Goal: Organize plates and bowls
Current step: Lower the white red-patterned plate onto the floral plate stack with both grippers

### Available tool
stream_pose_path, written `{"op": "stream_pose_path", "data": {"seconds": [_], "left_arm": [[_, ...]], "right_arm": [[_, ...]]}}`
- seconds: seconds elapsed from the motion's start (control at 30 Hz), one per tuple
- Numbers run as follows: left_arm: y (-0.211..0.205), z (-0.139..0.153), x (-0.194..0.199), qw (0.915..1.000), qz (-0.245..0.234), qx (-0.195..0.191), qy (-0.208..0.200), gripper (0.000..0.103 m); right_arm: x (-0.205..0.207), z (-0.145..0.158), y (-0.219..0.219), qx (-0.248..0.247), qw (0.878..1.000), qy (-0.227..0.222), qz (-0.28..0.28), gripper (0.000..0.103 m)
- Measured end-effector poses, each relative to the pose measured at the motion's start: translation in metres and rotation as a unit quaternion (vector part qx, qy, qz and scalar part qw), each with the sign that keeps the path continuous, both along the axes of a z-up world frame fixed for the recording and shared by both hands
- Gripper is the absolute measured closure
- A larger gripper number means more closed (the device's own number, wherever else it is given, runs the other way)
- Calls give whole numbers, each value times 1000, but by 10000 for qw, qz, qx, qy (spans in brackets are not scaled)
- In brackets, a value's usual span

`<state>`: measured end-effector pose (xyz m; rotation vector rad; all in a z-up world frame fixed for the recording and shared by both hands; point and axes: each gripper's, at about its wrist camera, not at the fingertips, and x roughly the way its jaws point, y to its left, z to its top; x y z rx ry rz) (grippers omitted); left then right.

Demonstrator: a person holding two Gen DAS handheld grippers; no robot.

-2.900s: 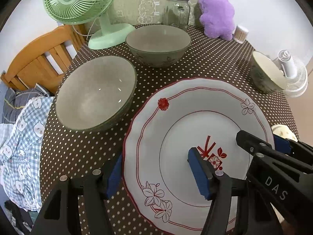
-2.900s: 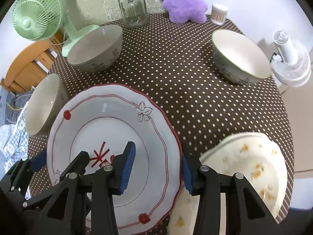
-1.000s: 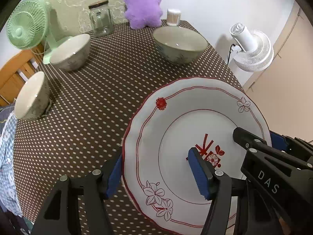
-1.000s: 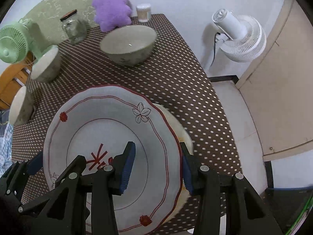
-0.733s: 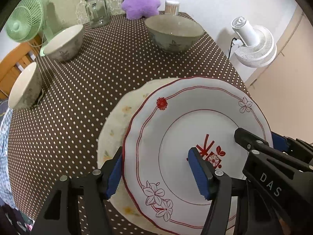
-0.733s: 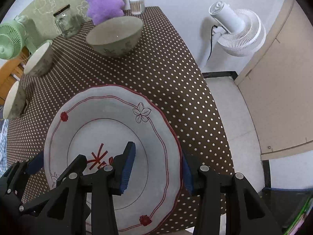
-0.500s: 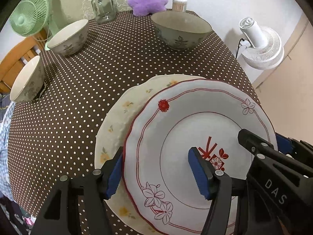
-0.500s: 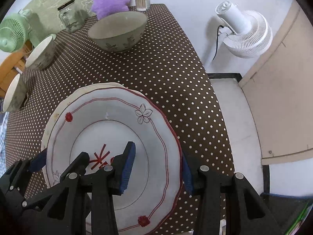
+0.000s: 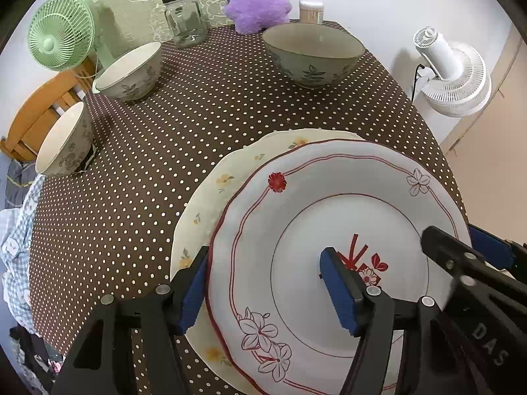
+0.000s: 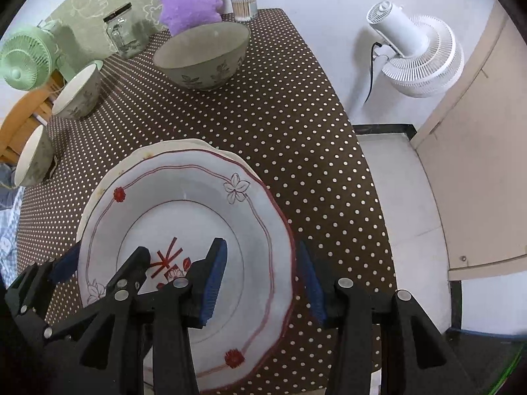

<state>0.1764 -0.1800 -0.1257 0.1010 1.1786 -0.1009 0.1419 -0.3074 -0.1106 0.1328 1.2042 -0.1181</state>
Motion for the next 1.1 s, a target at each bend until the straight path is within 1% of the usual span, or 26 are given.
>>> {"op": "stream_pose_path", "data": {"seconds": [0.03,0.07,0.1,0.17,0.3,0.43,0.57,0.77,0.87,0.93,1.03,1.1], "left_arm": [[0,0,0,10000,15,17,-4,34],[-2,0,1,10000,27,75,-17,34],[-1,0,1,9999,45,138,-14,34],[3,1,1,9999,86,110,-19,34],[8,7,-1,9998,113,127,-133,33],[11,13,-5,9995,51,109,-289,33],[16,15,-6,9994,85,22,-320,33],[20,16,-7,9996,55,-104,-270,32],[23,18,-6,9996,-16,-112,-267,29],[27,19,-7,9996,-33,-137,-259,28],[35,21,-6,9996,-35,-163,-233,28],[42,23,-5,9995,-32,-209,-223,28]], "right_arm": [[-1,1,0,32,10000,-12,21,61],[-1,0,0,-26,10000,26,40,72],[-1,-2,1,-99,9999,96,80,76],[-1,-6,2,2,9998,173,87,76],[2,-2,10,-92,9997,76,232,78],[7,-3,12,-102,9995,127,262,78],[11,-2,16,-113,9993,151,314,78],[16,-4,20,-230,9992,139,303,76],[14,-5,19,-175,9997,112,133,74],[14,-4,20,-199,9997,124,64,70],[13,0,26,-287,9996,64,29,60],[12,2,29,-327,9995,38,-27,49]]}}
